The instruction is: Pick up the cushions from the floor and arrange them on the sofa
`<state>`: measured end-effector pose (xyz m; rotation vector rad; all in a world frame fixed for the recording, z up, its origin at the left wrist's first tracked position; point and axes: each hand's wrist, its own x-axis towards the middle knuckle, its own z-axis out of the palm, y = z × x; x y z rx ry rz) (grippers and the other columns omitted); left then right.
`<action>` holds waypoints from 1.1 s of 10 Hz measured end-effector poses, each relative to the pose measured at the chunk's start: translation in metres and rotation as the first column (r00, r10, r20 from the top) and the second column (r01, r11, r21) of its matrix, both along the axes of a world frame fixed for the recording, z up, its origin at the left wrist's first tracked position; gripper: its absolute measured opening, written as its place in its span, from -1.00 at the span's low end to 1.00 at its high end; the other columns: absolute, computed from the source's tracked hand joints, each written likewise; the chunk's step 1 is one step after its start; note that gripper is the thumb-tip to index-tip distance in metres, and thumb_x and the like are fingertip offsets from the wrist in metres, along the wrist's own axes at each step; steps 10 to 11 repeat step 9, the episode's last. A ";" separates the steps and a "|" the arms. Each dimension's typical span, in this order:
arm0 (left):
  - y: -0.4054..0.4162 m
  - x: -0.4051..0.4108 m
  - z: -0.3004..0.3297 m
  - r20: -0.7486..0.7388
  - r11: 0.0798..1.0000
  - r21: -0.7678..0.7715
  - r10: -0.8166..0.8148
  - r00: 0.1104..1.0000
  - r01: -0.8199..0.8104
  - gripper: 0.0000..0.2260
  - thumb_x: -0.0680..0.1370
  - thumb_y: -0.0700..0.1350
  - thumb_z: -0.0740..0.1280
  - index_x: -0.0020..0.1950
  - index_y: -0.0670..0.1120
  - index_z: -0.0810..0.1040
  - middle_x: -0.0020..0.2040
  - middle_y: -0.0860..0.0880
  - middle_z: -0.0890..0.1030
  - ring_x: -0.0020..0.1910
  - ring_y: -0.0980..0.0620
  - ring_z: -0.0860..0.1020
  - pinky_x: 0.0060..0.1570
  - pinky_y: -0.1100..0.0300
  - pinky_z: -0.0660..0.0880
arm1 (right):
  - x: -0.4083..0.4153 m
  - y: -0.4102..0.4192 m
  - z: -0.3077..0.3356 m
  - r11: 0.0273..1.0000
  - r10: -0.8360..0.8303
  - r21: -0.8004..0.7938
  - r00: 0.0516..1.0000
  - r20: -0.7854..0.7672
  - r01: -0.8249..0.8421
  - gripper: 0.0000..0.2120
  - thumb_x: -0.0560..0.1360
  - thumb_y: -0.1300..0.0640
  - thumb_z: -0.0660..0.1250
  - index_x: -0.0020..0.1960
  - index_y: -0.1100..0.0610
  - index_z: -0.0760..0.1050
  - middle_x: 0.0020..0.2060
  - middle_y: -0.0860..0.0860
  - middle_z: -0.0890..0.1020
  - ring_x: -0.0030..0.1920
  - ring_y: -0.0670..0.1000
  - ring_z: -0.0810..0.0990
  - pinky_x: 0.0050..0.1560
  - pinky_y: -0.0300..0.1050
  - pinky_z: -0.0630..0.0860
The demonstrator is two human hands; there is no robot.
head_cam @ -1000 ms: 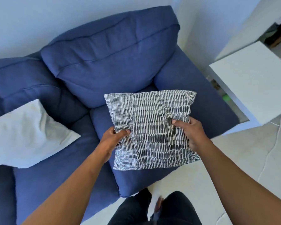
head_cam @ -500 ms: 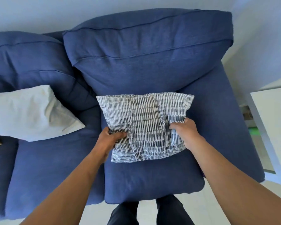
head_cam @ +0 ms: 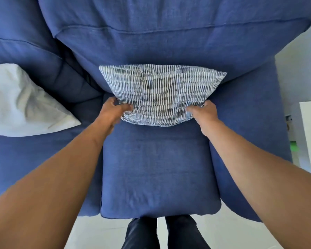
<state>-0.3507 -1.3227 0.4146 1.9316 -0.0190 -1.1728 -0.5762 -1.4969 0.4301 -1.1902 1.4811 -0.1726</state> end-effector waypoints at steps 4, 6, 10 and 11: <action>-0.036 0.039 0.037 0.103 0.988 -0.139 0.076 0.992 -0.061 -0.78 0.61 -0.06 0.46 0.24 -0.06 0.61 0.09 -0.03 0.74 0.08 -0.05 0.72 0.12 -0.11 0.67 | 0.024 -0.054 0.026 0.989 -0.145 -0.002 0.965 0.218 0.149 -0.66 0.48 0.06 0.58 0.18 0.12 0.59 0.21 0.01 0.70 0.14 -0.01 0.68 0.21 -0.09 0.57; -0.024 0.039 0.032 0.307 0.989 -0.139 0.093 0.947 -0.052 -0.91 0.47 0.06 0.52 -0.07 0.10 0.72 0.06 -0.09 0.80 0.09 -0.15 0.76 0.11 -0.19 0.71 | 0.006 -0.063 0.023 0.981 -0.151 -0.101 0.976 0.158 0.168 -0.78 0.57 0.26 0.48 -0.12 -0.02 0.54 -0.08 -0.10 0.68 -0.17 -0.15 0.64 -0.22 -0.26 0.56; -0.006 0.020 0.048 0.362 0.987 -0.013 0.155 0.919 -0.162 -0.56 0.46 0.21 0.46 0.23 -0.02 0.61 0.12 -0.02 0.71 0.15 -0.09 0.70 0.21 -0.17 0.67 | -0.009 -0.049 0.034 0.983 -0.064 -0.163 0.991 0.120 0.083 -0.68 0.57 0.09 0.49 0.25 0.19 0.54 -0.06 0.05 0.60 -0.22 -0.03 0.50 -0.18 -0.13 0.47; -0.006 0.020 0.048 0.362 0.987 -0.013 0.155 0.919 -0.162 -0.56 0.46 0.21 0.46 0.23 -0.02 0.61 0.12 -0.02 0.71 0.15 -0.09 0.70 0.21 -0.17 0.67 | -0.009 -0.049 0.034 0.983 -0.064 -0.163 0.991 0.120 0.083 -0.68 0.57 0.09 0.49 0.25 0.19 0.54 -0.06 0.05 0.60 -0.22 -0.03 0.50 -0.18 -0.13 0.47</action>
